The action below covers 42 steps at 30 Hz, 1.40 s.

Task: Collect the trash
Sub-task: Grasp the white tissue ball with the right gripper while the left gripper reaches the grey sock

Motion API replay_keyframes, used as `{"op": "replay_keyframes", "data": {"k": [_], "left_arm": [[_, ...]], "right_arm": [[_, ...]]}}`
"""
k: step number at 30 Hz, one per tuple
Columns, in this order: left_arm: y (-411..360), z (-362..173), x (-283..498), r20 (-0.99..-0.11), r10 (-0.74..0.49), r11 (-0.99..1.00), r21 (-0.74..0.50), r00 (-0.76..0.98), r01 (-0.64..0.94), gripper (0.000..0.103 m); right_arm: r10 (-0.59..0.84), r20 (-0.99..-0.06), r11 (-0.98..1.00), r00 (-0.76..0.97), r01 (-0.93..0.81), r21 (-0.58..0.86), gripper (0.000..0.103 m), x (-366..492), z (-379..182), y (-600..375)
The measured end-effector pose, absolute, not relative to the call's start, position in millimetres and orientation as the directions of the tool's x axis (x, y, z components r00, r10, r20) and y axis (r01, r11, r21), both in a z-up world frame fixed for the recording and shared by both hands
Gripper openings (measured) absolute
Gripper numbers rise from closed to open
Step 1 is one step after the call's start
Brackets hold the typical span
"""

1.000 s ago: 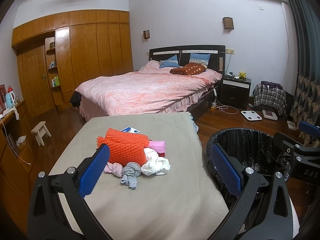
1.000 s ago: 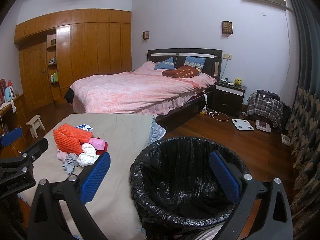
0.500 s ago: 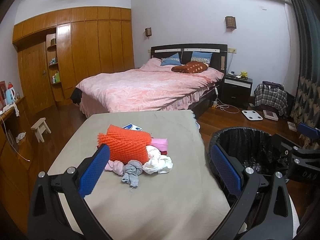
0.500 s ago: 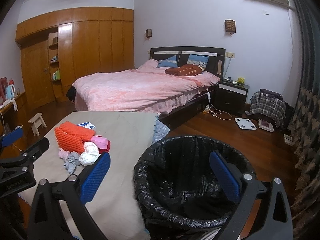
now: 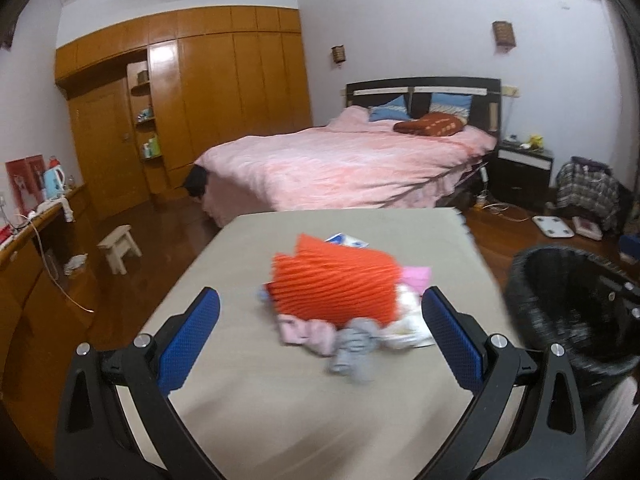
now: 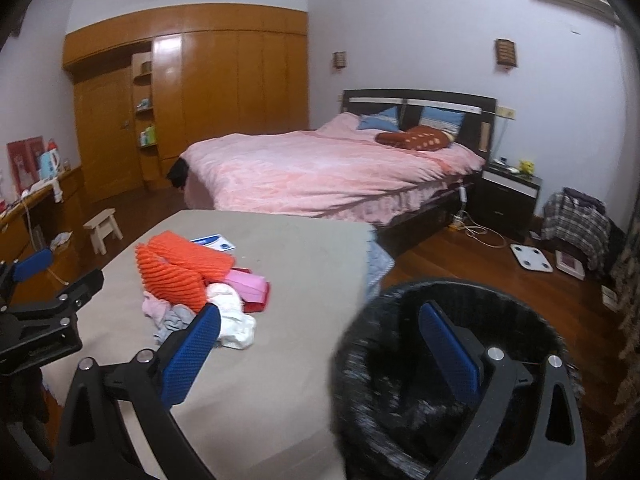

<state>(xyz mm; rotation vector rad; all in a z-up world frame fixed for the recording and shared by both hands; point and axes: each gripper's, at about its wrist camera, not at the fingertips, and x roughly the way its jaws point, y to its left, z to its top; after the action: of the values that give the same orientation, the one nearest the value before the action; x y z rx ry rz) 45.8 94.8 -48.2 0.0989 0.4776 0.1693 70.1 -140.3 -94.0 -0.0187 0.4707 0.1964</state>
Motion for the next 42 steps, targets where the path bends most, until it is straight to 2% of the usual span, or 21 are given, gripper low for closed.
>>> {"op": "replay_keyframes", "data": {"k": [5, 10, 19, 23, 27, 28, 29, 32, 35, 42], "left_arm": [[123, -68, 57, -0.479, 0.186, 0.983, 0.104, 0.858, -0.154, 0.098], [140, -86, 72, -0.516, 0.198, 0.980, 0.097, 0.833, -0.172, 0.098], [158, -107, 88, -0.545, 0.219, 0.975, 0.100, 0.809, -0.197, 0.096], [163, -112, 94, -0.552, 0.222, 0.974, 0.097, 0.804, -0.203, 0.095], [163, -116, 102, -0.562, 0.207, 0.978, 0.086, 0.801, -0.192, 0.094], [161, -118, 104, -0.568, 0.200, 0.979, 0.083, 0.799, -0.186, 0.093], [159, -119, 106, -0.572, 0.193, 0.980, 0.082, 0.797, -0.179, 0.091], [153, -125, 111, -0.587, 0.169, 0.985, 0.076, 0.792, -0.154, 0.081], [146, -133, 117, -0.609, 0.140, 0.990, 0.059, 0.781, -0.131, 0.077], [125, -144, 120, -0.631, 0.085, 0.996, 0.043, 0.771, -0.075, 0.077]], "right_arm": [[0.250, -0.494, 0.964, 0.833, -0.262, 0.047, 0.084, 102, -120, -105], [0.280, -0.567, 0.951, 0.775, -0.306, 0.050, 0.077, 128, -152, -79], [0.308, -0.628, 0.927, 0.714, -0.373, 0.031, 0.077, 158, -187, -42], [0.300, -0.661, 0.926, 0.687, -0.378, 0.028, 0.082, 172, -198, -33], [0.309, -0.698, 0.917, 0.646, -0.398, 0.038, 0.082, 176, -208, -28], [0.316, -0.705, 0.913, 0.635, -0.405, 0.045, 0.075, 176, -209, -28], [0.341, -0.710, 0.904, 0.616, -0.422, 0.068, 0.062, 175, -210, -30], [0.395, -0.714, 0.882, 0.578, -0.455, 0.120, 0.050, 171, -209, -35], [0.405, -0.710, 0.879, 0.576, -0.459, 0.129, 0.048, 166, -205, -45], [0.334, -0.682, 0.922, 0.651, -0.376, 0.093, 0.048, 161, -192, -77]]}}
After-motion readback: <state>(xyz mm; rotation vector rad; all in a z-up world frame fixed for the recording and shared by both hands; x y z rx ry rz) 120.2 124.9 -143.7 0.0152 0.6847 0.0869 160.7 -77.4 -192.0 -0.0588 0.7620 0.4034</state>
